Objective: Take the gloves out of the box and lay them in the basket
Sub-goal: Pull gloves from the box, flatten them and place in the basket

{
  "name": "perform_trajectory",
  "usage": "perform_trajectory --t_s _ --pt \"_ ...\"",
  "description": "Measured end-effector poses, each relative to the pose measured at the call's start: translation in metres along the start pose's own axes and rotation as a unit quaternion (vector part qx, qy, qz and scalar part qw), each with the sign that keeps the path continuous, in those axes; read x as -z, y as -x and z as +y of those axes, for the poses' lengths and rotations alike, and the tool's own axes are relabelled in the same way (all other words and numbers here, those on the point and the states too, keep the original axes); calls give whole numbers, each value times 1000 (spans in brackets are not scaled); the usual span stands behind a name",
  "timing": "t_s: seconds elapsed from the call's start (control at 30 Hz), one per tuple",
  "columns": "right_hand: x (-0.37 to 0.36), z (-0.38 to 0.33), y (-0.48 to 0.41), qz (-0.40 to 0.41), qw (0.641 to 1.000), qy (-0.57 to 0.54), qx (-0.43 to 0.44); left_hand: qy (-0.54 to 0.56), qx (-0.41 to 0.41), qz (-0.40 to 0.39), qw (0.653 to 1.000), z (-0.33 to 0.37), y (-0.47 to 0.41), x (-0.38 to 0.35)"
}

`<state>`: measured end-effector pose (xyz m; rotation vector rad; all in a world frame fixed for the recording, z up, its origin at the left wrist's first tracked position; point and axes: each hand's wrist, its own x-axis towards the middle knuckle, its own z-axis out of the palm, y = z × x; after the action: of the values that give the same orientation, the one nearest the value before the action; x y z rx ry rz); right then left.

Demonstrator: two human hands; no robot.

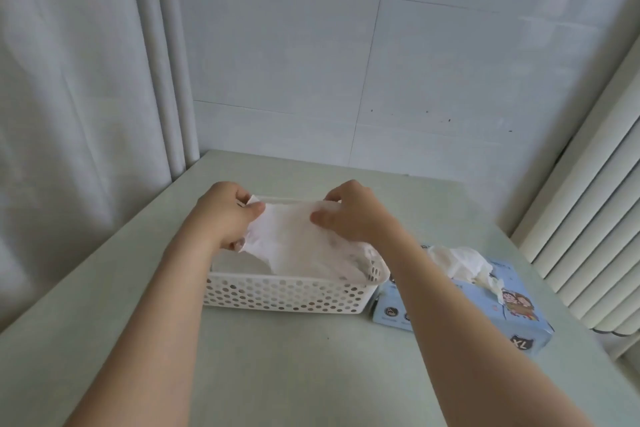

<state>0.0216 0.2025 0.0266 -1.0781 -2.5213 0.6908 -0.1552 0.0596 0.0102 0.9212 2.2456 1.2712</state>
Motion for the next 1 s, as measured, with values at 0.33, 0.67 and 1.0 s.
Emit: perform_trajectory --t_s 0.33,0.67,1.0 --pt "-21 -10 -10 0 954 298 31 -299 -4 83 950 -14 -3 -16" --pt "-1 -14 13 -140 970 195 40 -266 -86 -58 958 1 3 -16" --pt "-5 -15 24 -126 971 183 91 -364 4 -182 913 -4 8 -20"
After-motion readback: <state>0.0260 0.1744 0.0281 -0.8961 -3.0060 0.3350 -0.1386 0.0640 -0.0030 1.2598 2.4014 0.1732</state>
